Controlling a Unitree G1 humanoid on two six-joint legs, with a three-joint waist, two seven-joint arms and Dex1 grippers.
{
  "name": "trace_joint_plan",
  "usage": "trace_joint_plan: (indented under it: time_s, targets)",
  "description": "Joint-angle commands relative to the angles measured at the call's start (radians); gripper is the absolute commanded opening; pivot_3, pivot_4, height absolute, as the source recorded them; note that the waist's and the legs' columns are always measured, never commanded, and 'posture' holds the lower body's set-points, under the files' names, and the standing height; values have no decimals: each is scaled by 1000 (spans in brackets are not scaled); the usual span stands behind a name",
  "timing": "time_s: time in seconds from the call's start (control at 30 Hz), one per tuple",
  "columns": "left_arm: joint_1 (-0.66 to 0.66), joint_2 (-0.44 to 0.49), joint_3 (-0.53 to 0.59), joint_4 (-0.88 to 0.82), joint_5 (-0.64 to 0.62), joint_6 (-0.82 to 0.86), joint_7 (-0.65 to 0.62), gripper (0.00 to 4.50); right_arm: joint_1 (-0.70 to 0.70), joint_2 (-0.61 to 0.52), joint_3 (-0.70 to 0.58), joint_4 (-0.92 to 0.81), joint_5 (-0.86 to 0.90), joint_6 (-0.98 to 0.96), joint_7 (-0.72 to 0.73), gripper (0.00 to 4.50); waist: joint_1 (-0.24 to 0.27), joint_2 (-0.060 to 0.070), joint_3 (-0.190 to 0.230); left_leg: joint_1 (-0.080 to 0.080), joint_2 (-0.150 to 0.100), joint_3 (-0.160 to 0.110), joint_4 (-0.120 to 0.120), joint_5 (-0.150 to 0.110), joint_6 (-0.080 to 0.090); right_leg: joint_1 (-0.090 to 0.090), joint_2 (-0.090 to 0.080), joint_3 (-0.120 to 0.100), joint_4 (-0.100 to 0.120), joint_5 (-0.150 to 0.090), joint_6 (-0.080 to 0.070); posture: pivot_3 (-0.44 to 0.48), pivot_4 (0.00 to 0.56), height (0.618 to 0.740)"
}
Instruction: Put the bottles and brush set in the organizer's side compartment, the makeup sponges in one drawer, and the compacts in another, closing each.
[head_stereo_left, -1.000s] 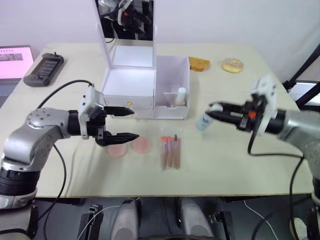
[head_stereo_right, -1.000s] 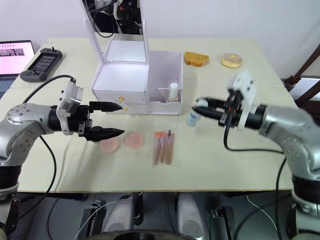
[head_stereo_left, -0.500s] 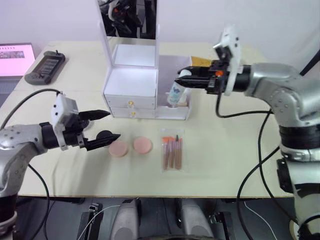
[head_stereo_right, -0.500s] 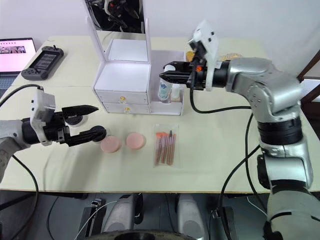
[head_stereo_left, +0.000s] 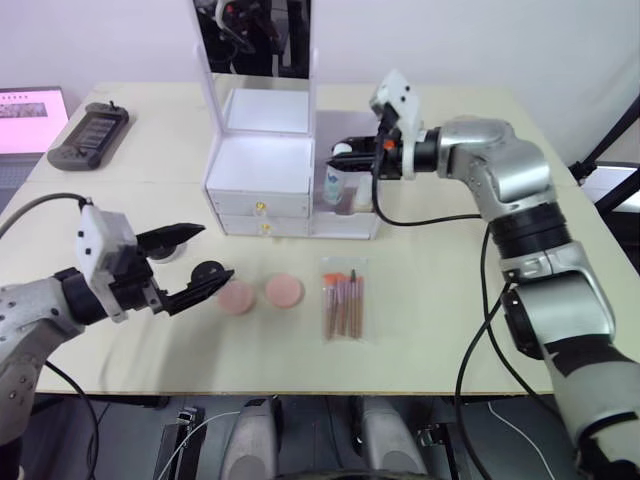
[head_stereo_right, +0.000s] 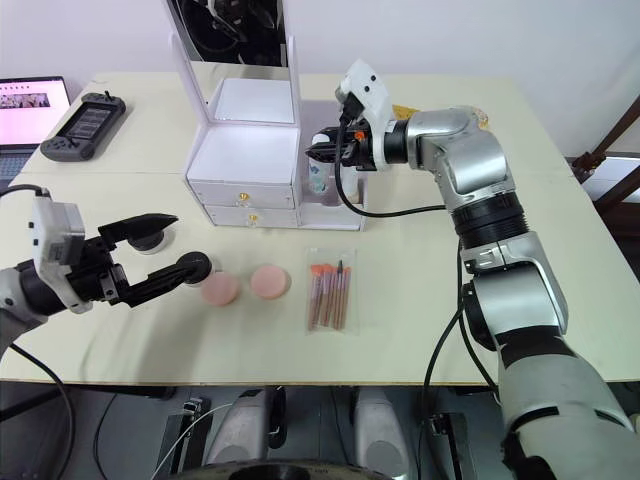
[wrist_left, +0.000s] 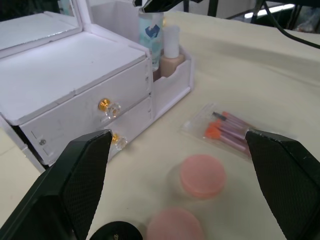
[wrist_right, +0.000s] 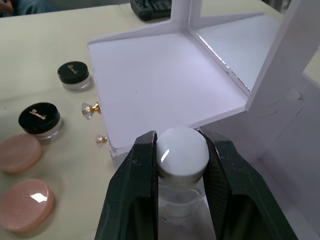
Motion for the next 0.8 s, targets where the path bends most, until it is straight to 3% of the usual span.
trace_joint_plan:
  time_s: [0.03,0.53,0.8]
  targets:
    - [-2,4,24,-32,-12,-23,16,4500,-53,31,-5,58,-57,-70,-7,700,0,0,0,0,0,0,0,0,0,0,0,0,0,0,0,0,150,738]
    - [-35,16,-24,-9,-6,-24,12,4500,-65,97,-14,199,-154,-127,23,700,-24,0,0,0,0,0,0,0,-1,0,0,0,1,0,0,0,150,738]
    - [-44,16,-39,-2,-1,-27,9,4500,-70,93,-37,199,-154,-148,36,4488,-25,0,0,0,0,0,0,0,-1,0,1,0,2,0,0,0,150,738]
